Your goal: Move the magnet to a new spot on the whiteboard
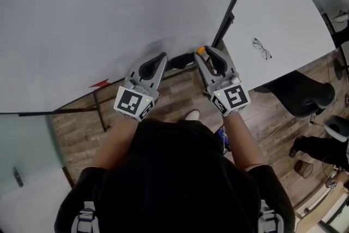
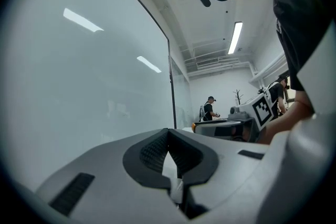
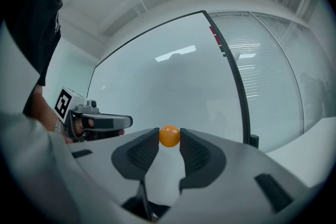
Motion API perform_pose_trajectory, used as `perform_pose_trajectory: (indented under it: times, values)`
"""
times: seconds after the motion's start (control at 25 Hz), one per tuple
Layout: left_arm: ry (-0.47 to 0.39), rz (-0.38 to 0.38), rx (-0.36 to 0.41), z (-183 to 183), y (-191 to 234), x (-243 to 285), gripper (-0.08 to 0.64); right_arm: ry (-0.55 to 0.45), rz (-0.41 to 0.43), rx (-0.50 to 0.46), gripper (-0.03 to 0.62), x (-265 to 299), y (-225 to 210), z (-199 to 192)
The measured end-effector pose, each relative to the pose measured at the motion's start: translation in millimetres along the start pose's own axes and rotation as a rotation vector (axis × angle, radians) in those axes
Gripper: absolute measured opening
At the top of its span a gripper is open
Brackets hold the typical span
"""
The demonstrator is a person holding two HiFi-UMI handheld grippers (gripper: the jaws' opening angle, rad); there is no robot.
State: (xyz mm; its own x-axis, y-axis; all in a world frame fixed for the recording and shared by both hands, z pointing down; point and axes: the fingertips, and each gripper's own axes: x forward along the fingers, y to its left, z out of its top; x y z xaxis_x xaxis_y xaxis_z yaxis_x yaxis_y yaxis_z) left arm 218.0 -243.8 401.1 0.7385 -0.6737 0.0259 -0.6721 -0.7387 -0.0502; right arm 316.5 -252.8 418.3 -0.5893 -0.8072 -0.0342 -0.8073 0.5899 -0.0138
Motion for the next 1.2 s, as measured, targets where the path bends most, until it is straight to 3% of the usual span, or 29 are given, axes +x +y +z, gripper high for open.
perform_pose_trajectory:
  times: [0.24,0.68,0.92,1.2]
  values:
    - [0.004,0.002,0.0,-3.1,-19.0,36.6,0.002,0.0,-0.028,-0.001,0.12,-8.1,-40.4,-2.5]
    - [-0.014,-0.088,-0.004,-13.2,-42.5,107.2,0.002,-0.006,-0.156,0.006,0.12,-3.0,-97.2,-11.2]
    - [-0.006,-0.119,0.006,-35.0,-41.9,136.2,0.002,0.006,-0.219,0.004,0.12,6.8,-125.6,-21.0]
    - [0.016,-0.133,-0.01,-50.4,-34.4,154.4,0.002,0.041,-0.229,0.008,0.12,23.8,-142.3,-44.6]
